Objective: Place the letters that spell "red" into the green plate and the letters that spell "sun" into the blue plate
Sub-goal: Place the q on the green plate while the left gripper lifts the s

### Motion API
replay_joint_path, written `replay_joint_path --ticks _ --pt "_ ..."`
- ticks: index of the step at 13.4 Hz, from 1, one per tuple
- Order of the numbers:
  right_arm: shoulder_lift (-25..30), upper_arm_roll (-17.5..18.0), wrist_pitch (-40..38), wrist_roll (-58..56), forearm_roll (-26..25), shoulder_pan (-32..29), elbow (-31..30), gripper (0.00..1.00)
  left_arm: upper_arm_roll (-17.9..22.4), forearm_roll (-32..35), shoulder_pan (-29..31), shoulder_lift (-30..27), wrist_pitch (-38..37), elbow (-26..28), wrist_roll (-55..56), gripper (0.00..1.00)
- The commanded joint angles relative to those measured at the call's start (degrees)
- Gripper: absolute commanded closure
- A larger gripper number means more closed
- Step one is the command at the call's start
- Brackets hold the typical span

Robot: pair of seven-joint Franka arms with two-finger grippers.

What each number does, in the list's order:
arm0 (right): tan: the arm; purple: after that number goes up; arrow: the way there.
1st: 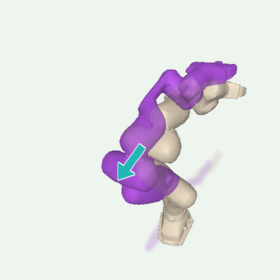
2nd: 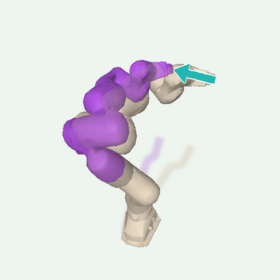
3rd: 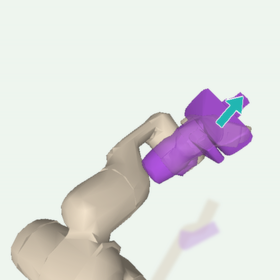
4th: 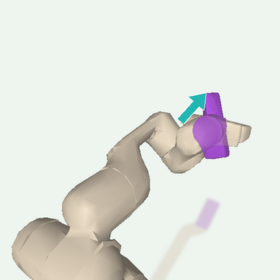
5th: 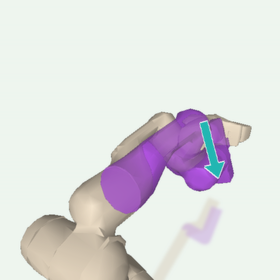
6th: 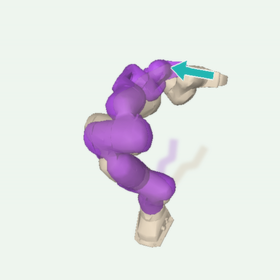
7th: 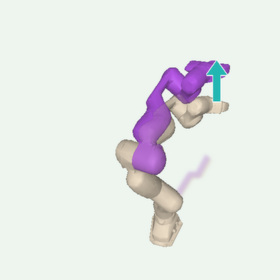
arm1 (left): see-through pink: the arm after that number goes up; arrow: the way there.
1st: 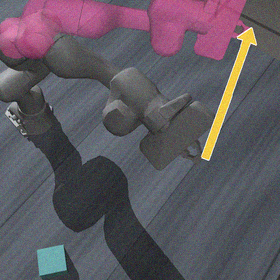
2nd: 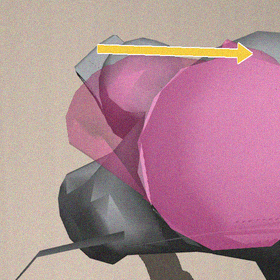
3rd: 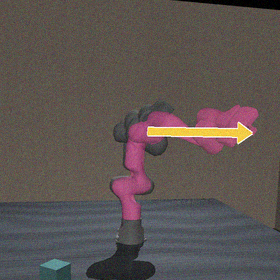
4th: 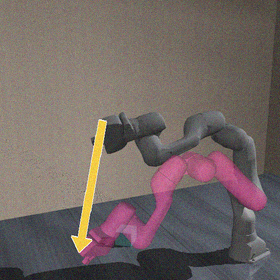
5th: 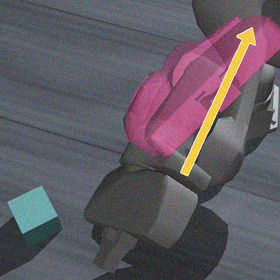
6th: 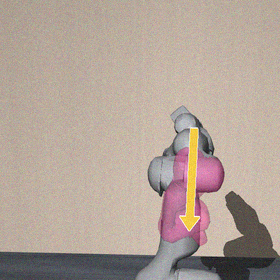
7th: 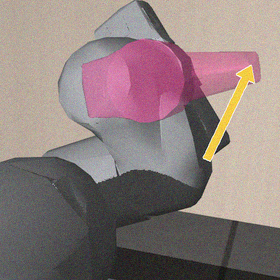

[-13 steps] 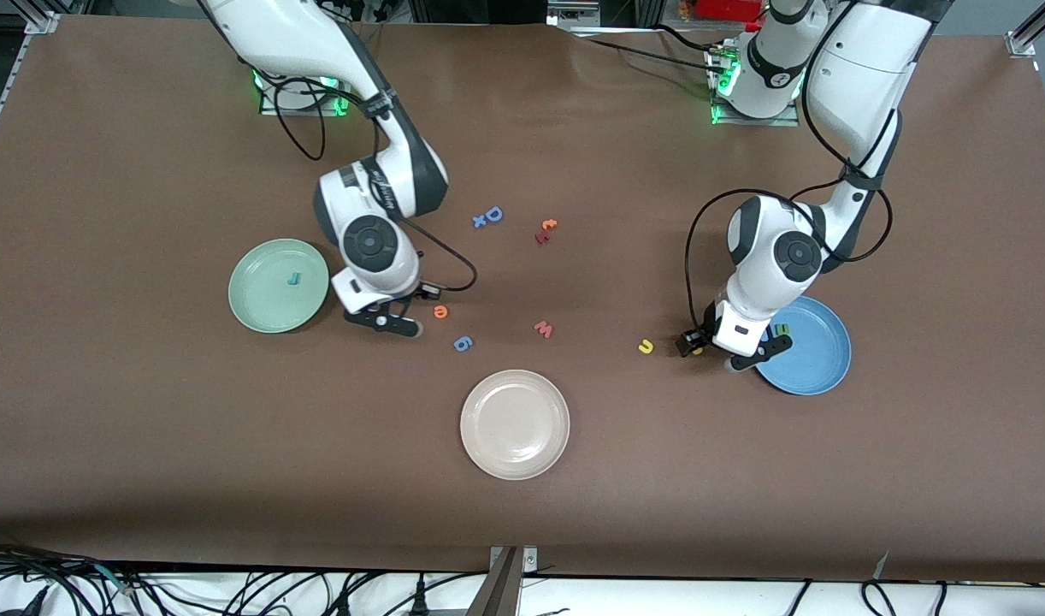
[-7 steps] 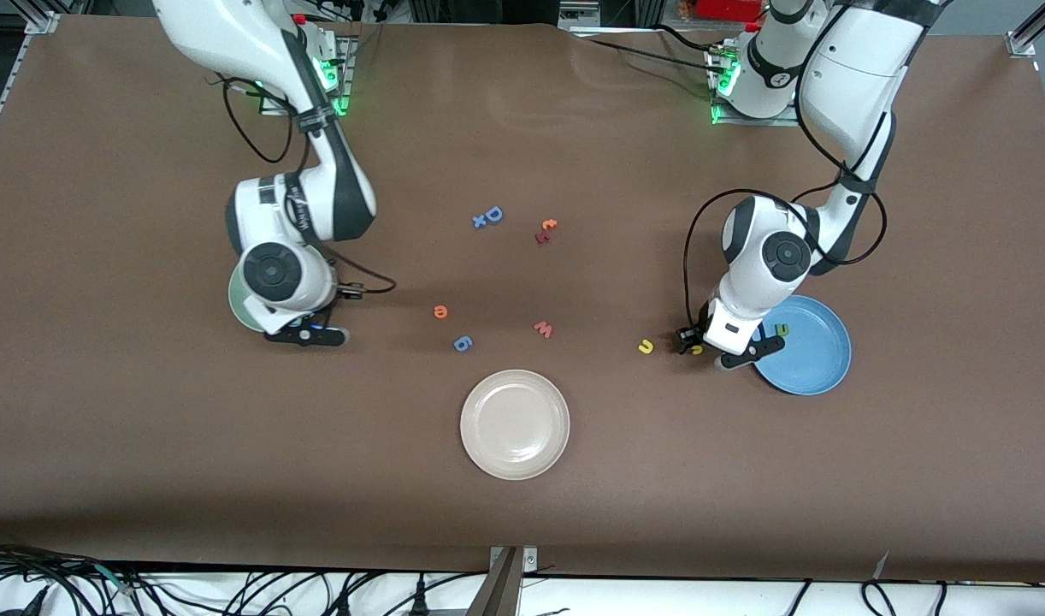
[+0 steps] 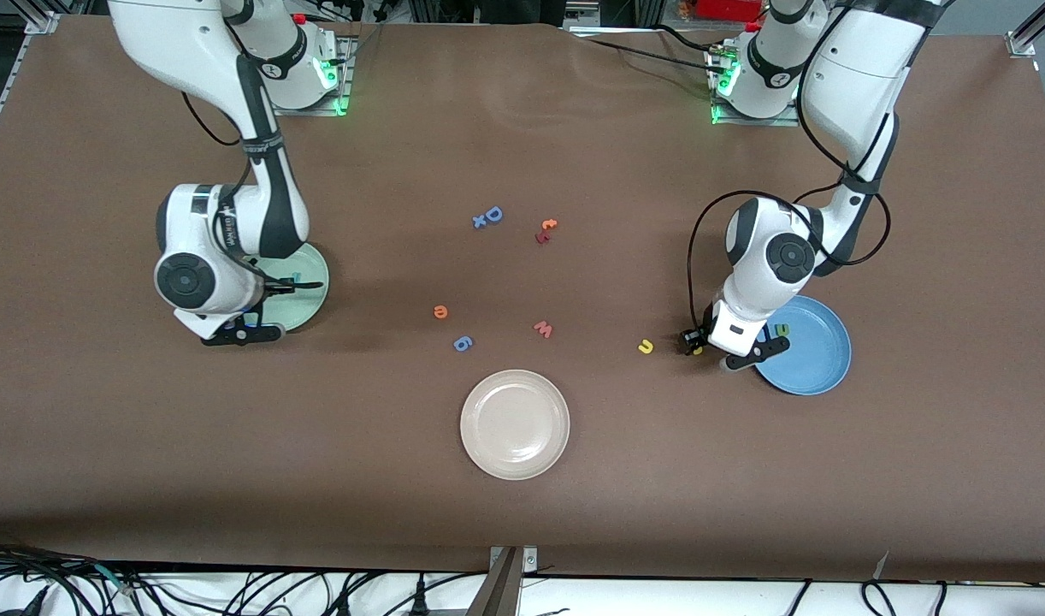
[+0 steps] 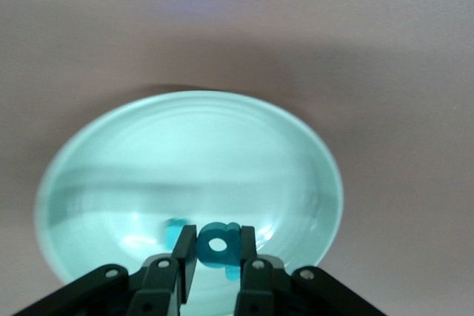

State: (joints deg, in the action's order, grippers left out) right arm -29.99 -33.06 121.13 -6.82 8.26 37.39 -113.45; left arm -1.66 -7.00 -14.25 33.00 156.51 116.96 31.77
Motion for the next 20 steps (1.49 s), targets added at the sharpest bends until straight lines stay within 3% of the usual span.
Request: replay_joint_path --ticks 1,4,5,6,7,10,14,17,20 --pt "-0.85 0.10 2.27 -3.37 2.54 -0.91 -1.69 0.90 0.96 1.02 -0.61 0.75 0.47 -0.41 -0.65 0.45" --pt "-3.14 0.19 3.58 -5.38 5.80 -1.00 -1.60 0.88 0.96 1.02 -0.70 0.75 0.47 -0.41 -0.65 0.48" --pt "-3.49 0.27 3.50 -5.48 6.24 -1.52 -1.69 0.79 0.96 1.11 -0.70 0.75 0.47 -0.41 -0.65 0.50" --pt "-3.50 0.45 3.50 -5.48 6.51 -1.70 -1.69 0.46 0.96 1.11 -0.70 0.75 0.47 -0.41 -0.65 0.52" --pt "-3.50 0.45 3.15 -5.48 6.51 -1.70 -1.43 0.00 0.96 1.11 -0.78 0.75 0.47 -0.33 -0.65 0.56" --pt "-1.22 0.45 -1.40 -4.70 6.42 -1.18 1.19 0.00 0.96 1.11 -0.96 0.75 0.47 -0.33 -0.30 0.69" --pt "-0.51 0.63 -11.87 1.79 6.60 1.88 10.24 0.00 0.96 1.11 -1.05 0.67 0.47 -0.33 -0.30 0.82" --pt "-1.21 0.63 -10.40 16.53 8.52 9.43 12.54 0.00 0.96 1.11 -0.96 0.14 0.38 -0.33 -0.48 0.93" --pt "-2.26 0.71 -5.75 26.48 9.93 14.55 12.55 0.01 0.96 1.20 -0.87 -1.61 -0.32 -0.41 -0.65 0.95"
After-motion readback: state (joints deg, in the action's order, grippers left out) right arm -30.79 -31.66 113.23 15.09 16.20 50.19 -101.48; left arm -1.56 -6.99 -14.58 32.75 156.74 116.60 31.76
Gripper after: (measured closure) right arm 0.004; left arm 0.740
